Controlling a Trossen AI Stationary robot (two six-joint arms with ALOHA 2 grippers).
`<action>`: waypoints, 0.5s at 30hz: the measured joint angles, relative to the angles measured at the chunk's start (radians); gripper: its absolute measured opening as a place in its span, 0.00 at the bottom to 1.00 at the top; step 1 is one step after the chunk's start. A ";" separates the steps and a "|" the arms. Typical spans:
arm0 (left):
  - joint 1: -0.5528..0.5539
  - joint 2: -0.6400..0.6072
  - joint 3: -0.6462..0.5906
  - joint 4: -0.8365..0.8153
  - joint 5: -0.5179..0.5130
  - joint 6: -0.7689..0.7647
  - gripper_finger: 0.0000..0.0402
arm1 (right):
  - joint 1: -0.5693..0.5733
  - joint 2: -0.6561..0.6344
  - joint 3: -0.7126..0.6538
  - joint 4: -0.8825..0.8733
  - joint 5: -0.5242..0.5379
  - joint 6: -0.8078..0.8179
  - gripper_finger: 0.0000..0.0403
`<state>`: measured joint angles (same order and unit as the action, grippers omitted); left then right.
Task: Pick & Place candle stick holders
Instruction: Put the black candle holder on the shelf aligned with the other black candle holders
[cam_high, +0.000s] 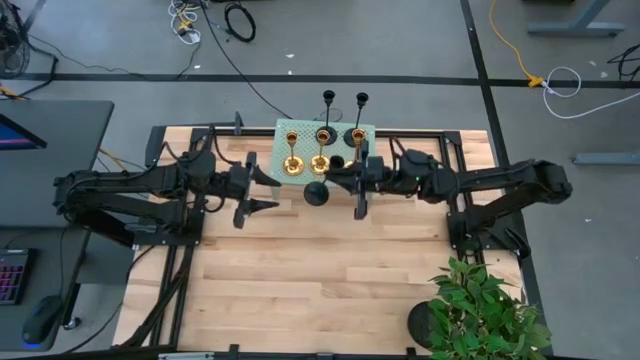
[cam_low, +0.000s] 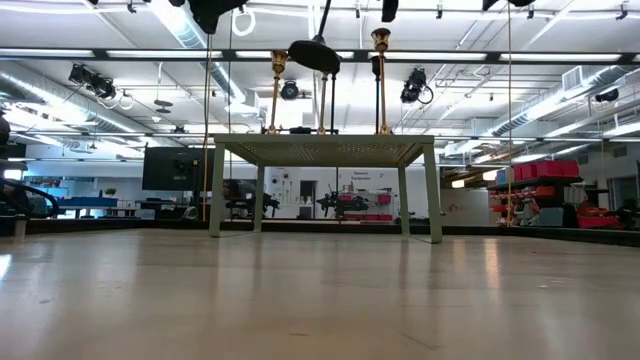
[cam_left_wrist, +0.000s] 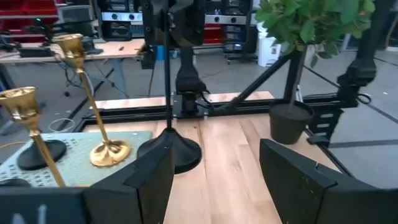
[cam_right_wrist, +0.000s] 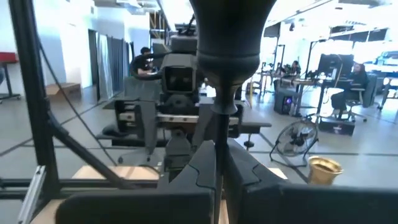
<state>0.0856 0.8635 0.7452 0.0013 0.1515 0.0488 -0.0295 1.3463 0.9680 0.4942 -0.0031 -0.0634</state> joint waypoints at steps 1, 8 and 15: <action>0.000 0.000 0.000 0.003 -0.008 0.000 0.59 | -0.009 0.001 0.000 0.008 -0.009 0.001 0.00; 0.000 0.020 0.000 0.062 -0.054 0.000 0.59 | -0.040 0.093 0.101 -0.039 -0.068 0.026 0.00; 0.000 0.088 0.000 0.120 -0.132 0.007 0.59 | -0.044 0.232 0.288 -0.185 -0.079 0.002 0.00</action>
<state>0.0851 0.9513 0.7448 0.1210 0.0195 0.0560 -0.0733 1.5785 1.2560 0.3090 -0.0817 -0.0612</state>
